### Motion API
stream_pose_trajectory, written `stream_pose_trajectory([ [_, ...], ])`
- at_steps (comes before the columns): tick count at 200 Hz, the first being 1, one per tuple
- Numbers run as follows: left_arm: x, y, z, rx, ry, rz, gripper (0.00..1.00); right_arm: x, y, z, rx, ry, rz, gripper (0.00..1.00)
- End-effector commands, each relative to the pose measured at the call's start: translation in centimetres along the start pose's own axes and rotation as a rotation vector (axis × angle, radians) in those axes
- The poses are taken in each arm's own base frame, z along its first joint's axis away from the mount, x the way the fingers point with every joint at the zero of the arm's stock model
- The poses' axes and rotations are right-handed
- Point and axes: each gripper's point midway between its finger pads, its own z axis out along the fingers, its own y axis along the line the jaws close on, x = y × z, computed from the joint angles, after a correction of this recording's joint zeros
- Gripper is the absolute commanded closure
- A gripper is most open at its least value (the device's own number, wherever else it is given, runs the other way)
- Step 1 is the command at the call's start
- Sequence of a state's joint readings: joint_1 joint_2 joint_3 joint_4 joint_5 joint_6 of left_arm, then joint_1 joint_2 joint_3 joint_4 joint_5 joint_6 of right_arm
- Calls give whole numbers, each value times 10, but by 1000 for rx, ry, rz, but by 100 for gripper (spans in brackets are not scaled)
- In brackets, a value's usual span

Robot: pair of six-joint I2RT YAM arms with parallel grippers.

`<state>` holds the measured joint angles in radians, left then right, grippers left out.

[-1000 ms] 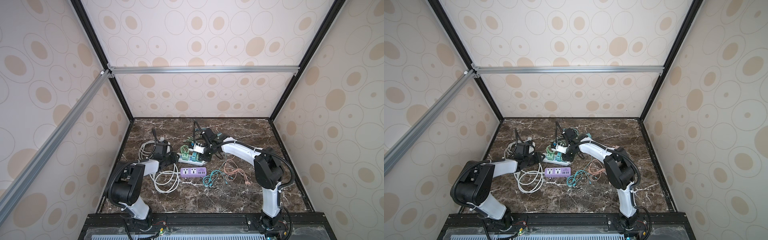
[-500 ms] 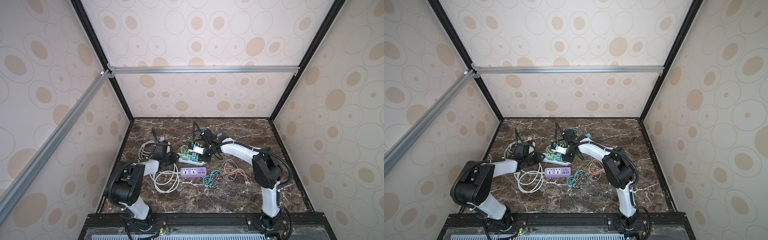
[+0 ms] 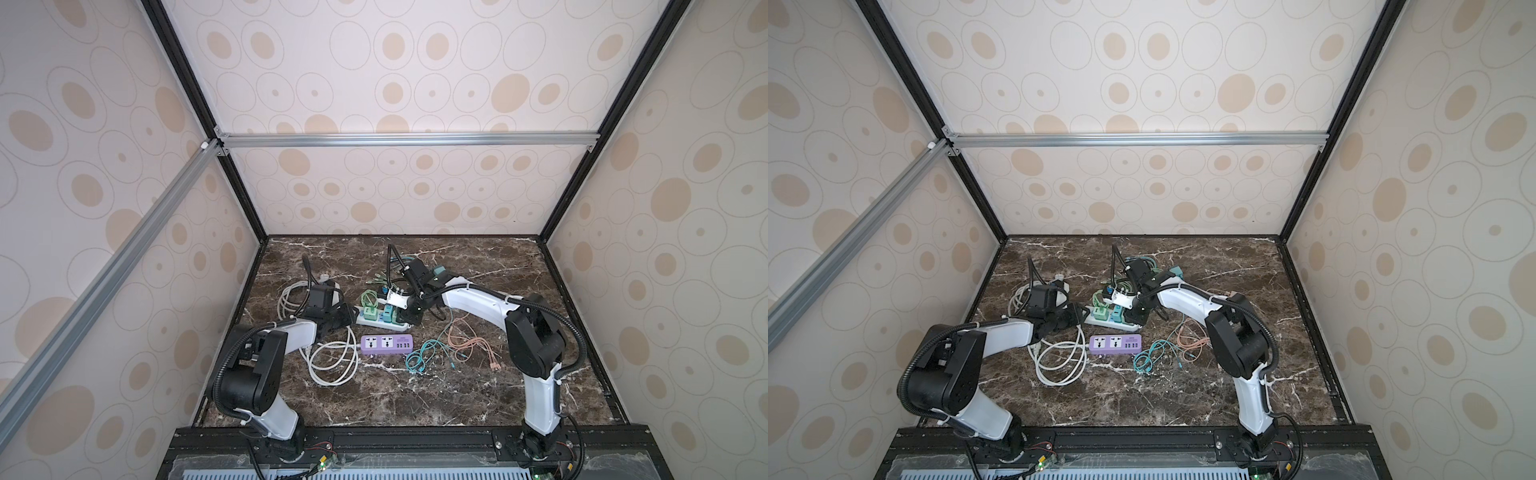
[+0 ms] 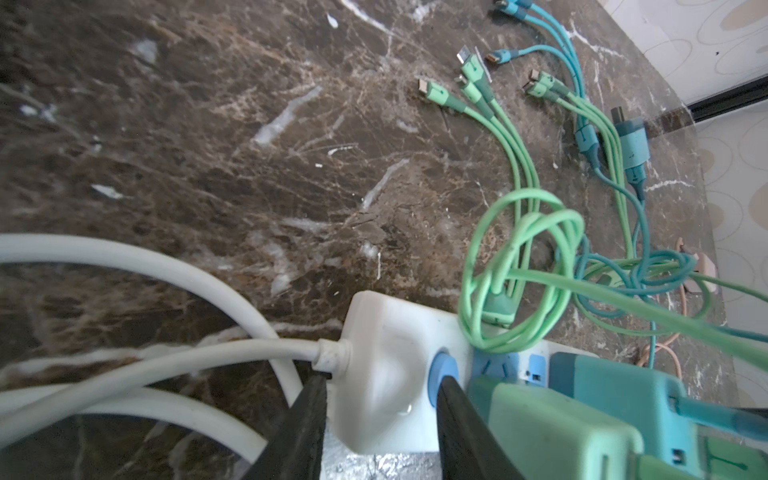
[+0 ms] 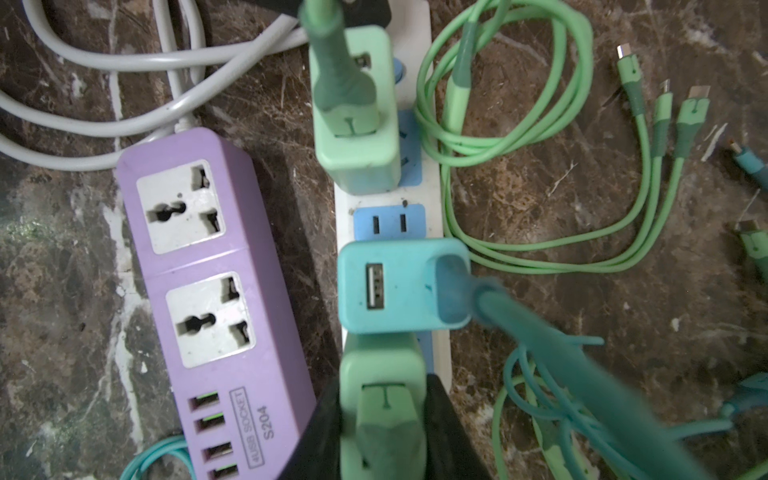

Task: Insert the plug
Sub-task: 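Open the right gripper and lift it off the plugged charger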

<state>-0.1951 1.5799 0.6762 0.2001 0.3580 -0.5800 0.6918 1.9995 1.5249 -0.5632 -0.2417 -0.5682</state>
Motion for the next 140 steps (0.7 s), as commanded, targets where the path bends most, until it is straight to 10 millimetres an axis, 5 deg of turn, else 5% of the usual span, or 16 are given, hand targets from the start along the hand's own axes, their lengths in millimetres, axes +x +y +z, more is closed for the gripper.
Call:
stream_pose_trajectory([
  [1, -21, -8, -14, 15, -55, 26, 54, 18, 6, 3, -13, 56, 39, 82],
  [72, -42, -10, -46, 19, -139, 35, 42, -14, 8, -46, 23, -79, 96, 53],
  [94, -47, -10, -57, 14, -164, 36, 39, -17, 12, -59, 20, -101, 102, 36],
  [140, -56, -11, -79, -1, -217, 49, 33, -17, 29, -85, -10, -155, 146, 31],
])
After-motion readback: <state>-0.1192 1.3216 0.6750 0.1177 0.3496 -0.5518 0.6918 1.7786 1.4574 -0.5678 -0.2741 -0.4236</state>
